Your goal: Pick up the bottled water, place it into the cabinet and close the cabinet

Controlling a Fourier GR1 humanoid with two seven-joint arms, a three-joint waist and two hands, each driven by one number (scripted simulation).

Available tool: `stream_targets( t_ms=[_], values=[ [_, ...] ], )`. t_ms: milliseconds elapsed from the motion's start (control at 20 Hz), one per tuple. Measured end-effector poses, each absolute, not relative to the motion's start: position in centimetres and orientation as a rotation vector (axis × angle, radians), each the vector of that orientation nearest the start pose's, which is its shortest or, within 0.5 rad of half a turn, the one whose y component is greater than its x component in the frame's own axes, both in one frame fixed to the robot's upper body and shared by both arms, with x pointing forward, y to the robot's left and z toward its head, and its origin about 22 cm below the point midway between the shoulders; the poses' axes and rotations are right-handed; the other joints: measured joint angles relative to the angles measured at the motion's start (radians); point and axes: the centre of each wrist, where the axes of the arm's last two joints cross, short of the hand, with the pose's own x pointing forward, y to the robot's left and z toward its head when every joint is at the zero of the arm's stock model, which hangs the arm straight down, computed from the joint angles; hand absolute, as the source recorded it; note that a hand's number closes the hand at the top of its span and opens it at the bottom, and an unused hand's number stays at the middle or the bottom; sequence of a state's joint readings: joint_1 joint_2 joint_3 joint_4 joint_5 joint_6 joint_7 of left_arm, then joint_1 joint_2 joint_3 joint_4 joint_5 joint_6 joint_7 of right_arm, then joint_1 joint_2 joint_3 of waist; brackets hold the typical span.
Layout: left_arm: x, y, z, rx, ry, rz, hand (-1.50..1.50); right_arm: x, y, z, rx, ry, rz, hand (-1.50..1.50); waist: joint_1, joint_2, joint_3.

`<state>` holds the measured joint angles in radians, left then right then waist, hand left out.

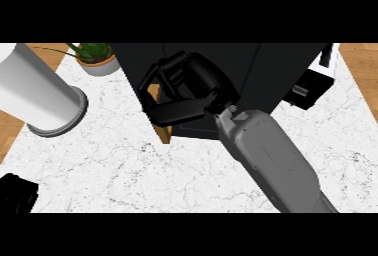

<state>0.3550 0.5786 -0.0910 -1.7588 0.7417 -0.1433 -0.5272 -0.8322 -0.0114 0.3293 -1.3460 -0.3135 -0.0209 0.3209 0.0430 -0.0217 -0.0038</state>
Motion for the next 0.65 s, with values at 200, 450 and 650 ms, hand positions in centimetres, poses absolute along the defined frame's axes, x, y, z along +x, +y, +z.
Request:
stream_targets(
  t_ms=[200, 450, 650],
  values=[
    [15.6, 34.0, 2.8, -0.279, -1.882, 0.115, 1.5, 34.9, -4.8, 16.5, 0.582, -1.645, 0.613, 1.5, 0.007, -0.009, -0.007],
    [16.1, 33.6, 3.2, -0.292, -1.888, 0.102, 1.5, 35.7, -5.1, 16.1, 0.617, -1.672, 0.653, 1.5, 0.015, -0.011, -0.012],
    [16.7, 33.3, 3.6, -0.295, -1.896, 0.096, 1.5, 36.1, -5.1, 16.0, 0.638, -1.675, 0.674, 1.5, 0.015, -0.011, -0.013]
  ],
)
